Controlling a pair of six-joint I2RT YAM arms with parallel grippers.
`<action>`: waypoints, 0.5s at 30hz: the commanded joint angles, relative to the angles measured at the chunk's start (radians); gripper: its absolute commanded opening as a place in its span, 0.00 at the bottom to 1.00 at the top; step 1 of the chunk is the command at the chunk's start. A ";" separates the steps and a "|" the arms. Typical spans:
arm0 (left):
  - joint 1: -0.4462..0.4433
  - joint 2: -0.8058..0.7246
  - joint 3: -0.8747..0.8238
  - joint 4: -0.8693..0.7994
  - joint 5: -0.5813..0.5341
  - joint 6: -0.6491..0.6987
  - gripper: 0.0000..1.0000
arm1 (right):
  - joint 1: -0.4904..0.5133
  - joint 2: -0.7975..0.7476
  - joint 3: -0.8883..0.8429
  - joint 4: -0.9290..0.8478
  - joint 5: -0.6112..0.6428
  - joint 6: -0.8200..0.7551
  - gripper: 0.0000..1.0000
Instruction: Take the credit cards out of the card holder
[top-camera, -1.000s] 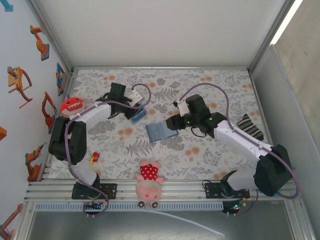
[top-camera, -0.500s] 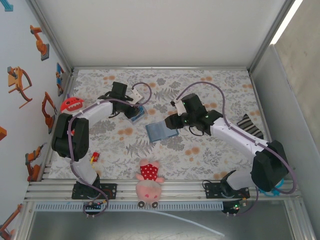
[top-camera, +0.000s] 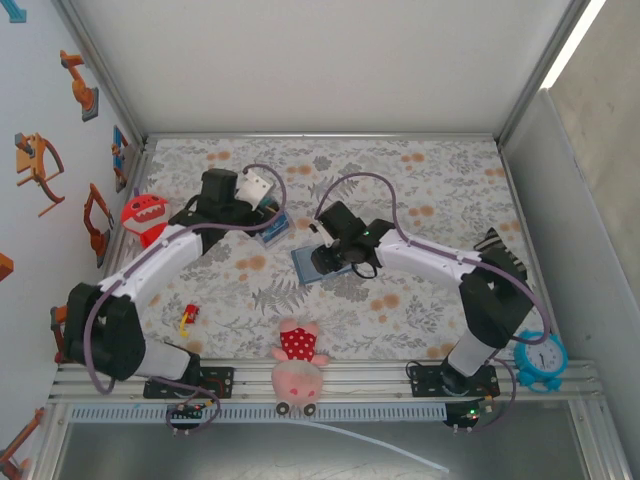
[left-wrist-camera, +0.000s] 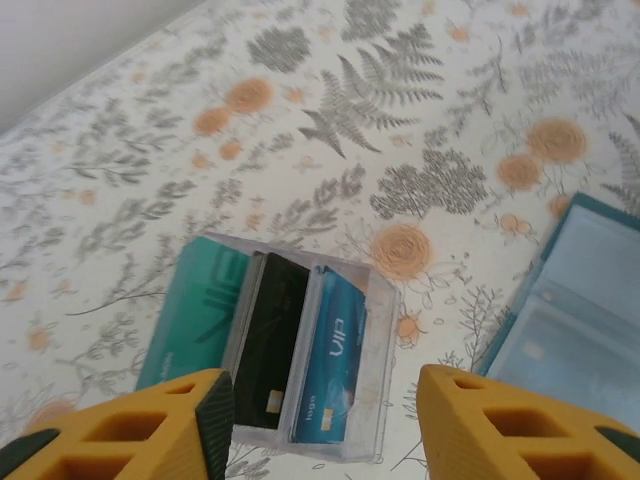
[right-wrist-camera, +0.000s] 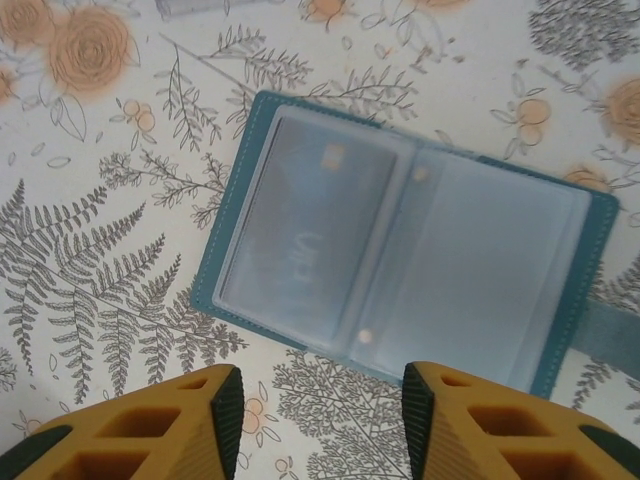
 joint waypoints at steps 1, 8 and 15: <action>-0.002 -0.120 -0.091 0.087 -0.151 -0.164 0.55 | 0.044 0.051 0.067 -0.042 0.056 0.006 0.50; 0.002 -0.354 -0.249 0.095 -0.482 -0.404 0.97 | 0.082 0.162 0.136 -0.075 0.085 -0.022 0.55; 0.008 -0.458 -0.322 0.080 -0.568 -0.532 0.97 | 0.097 0.265 0.224 -0.147 0.175 -0.048 0.57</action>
